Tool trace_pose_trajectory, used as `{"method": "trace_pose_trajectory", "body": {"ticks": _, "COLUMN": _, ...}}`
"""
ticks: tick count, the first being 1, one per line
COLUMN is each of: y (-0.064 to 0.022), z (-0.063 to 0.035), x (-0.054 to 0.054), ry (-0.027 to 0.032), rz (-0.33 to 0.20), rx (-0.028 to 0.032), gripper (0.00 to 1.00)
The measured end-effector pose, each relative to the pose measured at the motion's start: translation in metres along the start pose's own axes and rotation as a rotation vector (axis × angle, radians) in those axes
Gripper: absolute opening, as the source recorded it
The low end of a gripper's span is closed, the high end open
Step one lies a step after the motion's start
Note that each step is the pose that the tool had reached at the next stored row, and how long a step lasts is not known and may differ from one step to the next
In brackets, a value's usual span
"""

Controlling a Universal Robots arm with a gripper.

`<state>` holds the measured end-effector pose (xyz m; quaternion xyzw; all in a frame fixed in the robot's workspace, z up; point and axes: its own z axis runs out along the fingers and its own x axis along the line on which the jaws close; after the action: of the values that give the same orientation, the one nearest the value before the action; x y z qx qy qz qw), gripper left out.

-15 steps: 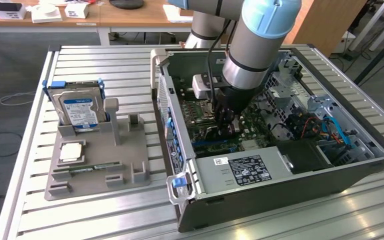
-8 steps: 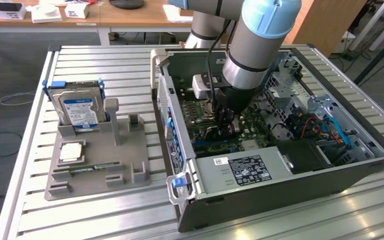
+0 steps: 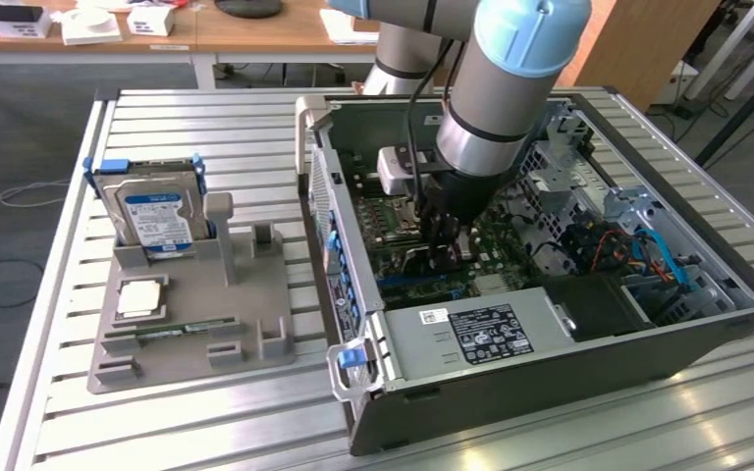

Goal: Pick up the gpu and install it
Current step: 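Insert the gpu into the slot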

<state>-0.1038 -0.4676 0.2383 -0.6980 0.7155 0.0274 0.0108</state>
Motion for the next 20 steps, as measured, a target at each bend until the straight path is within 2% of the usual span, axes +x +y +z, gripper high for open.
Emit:
{"method": "trace_pose_trajectory", "body": {"ticks": 1, "y": 0.0, "z": -0.0002, "x": 0.0, "ry": 0.0005, "rz": 0.0, "rx": -0.0002, "gripper": 0.35}}
{"method": "trace_pose_trajectory", "body": {"ticks": 2, "y": 0.0001, "z": -0.0003, "x": 0.0, "ry": 0.0007, "rz": 0.0, "rx": -0.0003, "gripper": 0.41}}
{"method": "trace_pose_trajectory", "body": {"ticks": 7, "y": 0.0, "z": -0.0004, "x": 0.0, "ry": 0.0005, "rz": 0.0, "rx": -0.0002, "gripper": 0.41}}
{"method": "trace_pose_trajectory", "body": {"ticks": 10, "y": 0.0001, "z": -0.0038, "x": 0.0, "ry": 0.0007, "rz": 0.0, "rx": -0.0003, "gripper": 0.41}}
{"method": "trace_pose_trajectory", "body": {"ticks": 13, "y": 0.0003, "z": -0.0111, "x": 0.0, "ry": 0.0007, "rz": 0.0, "rx": -0.0003, "gripper": 0.41}}
{"method": "trace_pose_trajectory", "body": {"ticks": 20, "y": 0.0009, "z": -0.0358, "x": -0.002, "ry": 0.0006, "rz": 0.0, "rx": -0.0003, "gripper": 0.41}}
